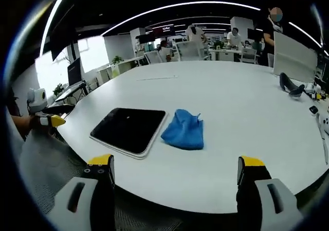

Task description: Wipe the mirror surface with the cleaning cloth until all visible marks leave the cleaned area.

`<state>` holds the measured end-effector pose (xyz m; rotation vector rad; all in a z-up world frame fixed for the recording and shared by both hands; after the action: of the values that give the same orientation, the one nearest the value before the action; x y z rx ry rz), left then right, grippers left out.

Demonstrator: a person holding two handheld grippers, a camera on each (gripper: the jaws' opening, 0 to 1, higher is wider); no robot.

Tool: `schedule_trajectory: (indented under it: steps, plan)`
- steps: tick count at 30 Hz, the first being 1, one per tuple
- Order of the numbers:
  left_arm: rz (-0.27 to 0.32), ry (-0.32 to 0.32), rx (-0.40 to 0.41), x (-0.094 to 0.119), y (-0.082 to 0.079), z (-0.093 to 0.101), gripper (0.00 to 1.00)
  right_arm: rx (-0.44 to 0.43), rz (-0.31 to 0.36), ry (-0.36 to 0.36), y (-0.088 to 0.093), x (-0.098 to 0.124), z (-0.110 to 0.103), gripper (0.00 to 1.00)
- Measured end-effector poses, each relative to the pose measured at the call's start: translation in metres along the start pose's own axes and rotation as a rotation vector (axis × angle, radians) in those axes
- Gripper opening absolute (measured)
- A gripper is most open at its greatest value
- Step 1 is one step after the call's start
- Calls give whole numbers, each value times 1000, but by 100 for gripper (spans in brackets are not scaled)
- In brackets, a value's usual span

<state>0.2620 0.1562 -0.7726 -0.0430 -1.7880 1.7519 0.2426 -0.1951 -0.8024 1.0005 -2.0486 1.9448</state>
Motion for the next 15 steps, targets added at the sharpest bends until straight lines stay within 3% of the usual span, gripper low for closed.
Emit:
schedule_trajectory:
  steps: [2, 6, 15]
  plan:
    - [87, 2, 7, 2, -15, 1, 99, -21, 24, 3, 0, 0, 4, 98]
    - [47, 7, 15, 0, -8, 1, 99, -21, 55, 14, -5, 0, 4, 98]
    - [54, -7, 18, 0, -9, -2, 99, -50, 80, 21, -8, 3, -1, 98]
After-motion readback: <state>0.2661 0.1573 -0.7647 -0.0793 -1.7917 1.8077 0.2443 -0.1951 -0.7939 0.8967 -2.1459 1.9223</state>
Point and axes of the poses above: the point that each gripper's makers call its tool centre point, and the gripper's own axes: x roughly backward along the fingers, z roughly to its right, y roughly out of its underside, the point moved 1 cm from there along x, roughly backward along the fingers, and after that the axes turned 3 degrees about -y, right-handed, at the moved point
